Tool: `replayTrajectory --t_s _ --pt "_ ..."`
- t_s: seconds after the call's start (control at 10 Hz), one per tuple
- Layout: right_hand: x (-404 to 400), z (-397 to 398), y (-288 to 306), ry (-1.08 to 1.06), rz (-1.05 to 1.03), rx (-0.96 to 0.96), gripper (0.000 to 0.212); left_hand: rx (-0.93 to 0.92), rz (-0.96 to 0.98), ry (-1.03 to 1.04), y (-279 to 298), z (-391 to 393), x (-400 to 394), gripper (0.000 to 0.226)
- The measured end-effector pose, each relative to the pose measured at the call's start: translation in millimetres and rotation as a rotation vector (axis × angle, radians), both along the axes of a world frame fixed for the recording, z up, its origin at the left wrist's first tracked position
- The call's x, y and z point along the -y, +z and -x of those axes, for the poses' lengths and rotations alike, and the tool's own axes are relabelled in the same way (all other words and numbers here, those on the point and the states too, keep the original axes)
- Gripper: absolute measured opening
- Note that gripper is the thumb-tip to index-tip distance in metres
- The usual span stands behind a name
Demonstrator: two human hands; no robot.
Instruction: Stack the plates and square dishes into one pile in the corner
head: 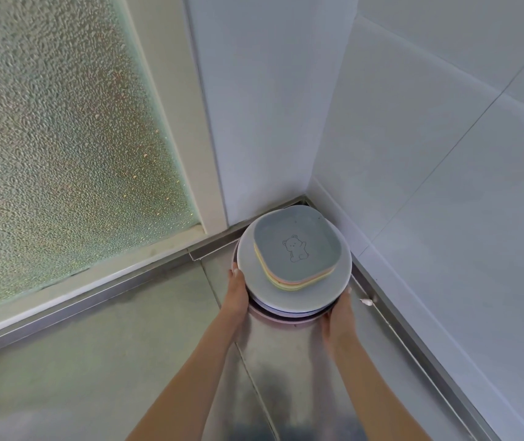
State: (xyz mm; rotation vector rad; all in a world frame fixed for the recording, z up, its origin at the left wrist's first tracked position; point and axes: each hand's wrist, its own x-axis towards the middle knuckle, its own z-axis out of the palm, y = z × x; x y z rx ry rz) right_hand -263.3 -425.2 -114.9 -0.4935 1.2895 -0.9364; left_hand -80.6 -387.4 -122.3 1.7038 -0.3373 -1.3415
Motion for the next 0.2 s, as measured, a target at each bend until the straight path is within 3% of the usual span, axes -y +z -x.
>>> replayTrajectory --t_s 0.1,0.2 --pt "-1 1 5 0.016 -0.042 -0.142 0.047 0.106 0.012 -0.024 48 10 -3 0.053" --pt "-7 6 26 -0.116 0.061 -0.392 0.046 0.408 0.136 0.088 74 8 -15 0.037"
